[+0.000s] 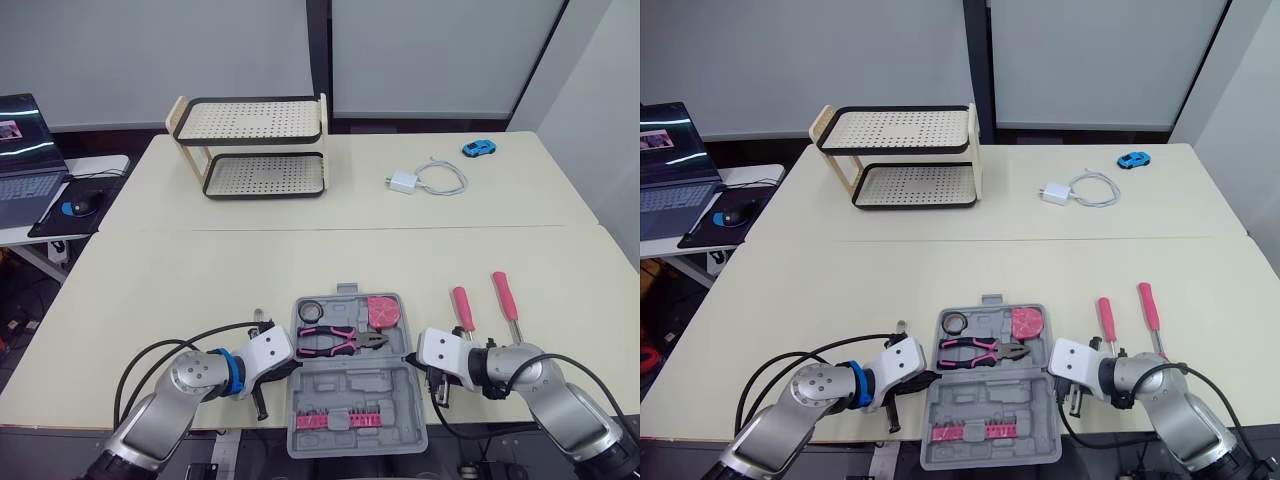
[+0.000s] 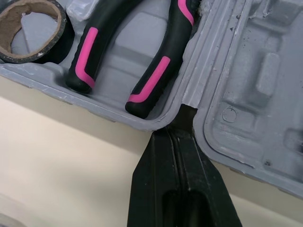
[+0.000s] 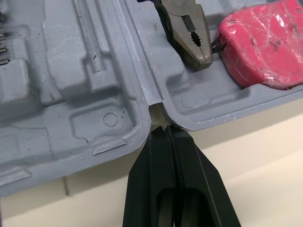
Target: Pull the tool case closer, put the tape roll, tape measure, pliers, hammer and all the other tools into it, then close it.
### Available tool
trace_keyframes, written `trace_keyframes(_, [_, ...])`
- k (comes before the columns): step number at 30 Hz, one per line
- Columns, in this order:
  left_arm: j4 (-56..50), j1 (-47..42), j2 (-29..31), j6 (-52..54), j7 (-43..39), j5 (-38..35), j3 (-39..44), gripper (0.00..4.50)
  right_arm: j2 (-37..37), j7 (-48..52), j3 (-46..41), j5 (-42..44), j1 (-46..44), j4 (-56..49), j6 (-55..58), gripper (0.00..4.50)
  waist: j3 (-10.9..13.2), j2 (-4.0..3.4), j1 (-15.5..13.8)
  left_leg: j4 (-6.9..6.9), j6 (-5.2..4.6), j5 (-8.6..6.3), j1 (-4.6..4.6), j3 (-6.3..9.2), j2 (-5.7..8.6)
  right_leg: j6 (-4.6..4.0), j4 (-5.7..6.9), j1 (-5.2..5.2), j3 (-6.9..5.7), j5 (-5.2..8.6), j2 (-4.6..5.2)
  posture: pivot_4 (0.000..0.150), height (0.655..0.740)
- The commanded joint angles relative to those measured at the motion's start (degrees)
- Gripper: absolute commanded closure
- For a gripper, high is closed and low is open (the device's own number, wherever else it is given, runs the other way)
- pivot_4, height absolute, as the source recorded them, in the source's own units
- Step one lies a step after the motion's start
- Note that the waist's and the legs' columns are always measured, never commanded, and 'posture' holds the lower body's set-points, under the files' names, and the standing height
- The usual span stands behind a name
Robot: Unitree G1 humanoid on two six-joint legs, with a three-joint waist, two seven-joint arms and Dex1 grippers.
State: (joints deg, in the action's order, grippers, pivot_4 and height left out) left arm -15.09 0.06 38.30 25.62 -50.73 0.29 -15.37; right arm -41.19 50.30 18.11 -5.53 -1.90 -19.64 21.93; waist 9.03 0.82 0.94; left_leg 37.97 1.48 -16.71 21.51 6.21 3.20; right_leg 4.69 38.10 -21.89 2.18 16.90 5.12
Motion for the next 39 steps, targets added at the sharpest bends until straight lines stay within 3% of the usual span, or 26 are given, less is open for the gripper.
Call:
trace_keyframes(1, [1.0, -2.8, -1.0, -2.1, 0.1, -0.1, -0.7, 4.5, 0.8, 0.9, -0.6, 1.8, -2.1, -1.1, -0.7, 4.48, 0.0, 0.01, 0.0, 0.0, 0.0, 0.0, 0.0, 0.0, 0.0, 0.0, 0.0, -0.01, 0.0, 0.0, 0.0, 0.15, 0.74])
trace_keyframes(12, [7.9, -10.0, -3.5, -3.2, 0.4, 0.8, -1.6, 4.5, 2.7, 0.6, -0.5, 2.0, -5.3, 0.2, 1.6, 4.48, 0.0, 0.02, 0.0, 0.03, 0.07, 0.04, 0.26, 0.01, 0.03, 0.0, 0.02, -0.27, 0.01, 0.0, 0.0, 0.15, 0.74])
trace_keyframes(28, [7.1, -7.5, -0.6, -2.9, -0.3, 0.8, -0.6, 4.5, -3.9, 2.5, -4.0, 2.9, -0.8, -3.0, 2.1, 4.48, 0.0, 0.02, 0.1, 0.02, 0.02, 0.01, 0.25, 0.01, 0.0, 0.0, 0.05, -0.29, 0.01, 0.0, -0.02, 0.15, 0.74])
trace_keyframes(39, [8.0, -9.0, -1.3, -1.8, -0.6, 1.8, -3.3, 4.5, -2.5, 2.1, 2.0, -1.9, -6.4, 1.7, 4.4, 4.48, 0.0, 0.02, 0.5, 0.03, 0.02, 0.02, 0.25, 0.01, 0.02, 0.0, 0.04, -0.26, 0.01, 0.0, -0.01, 0.15, 0.74])
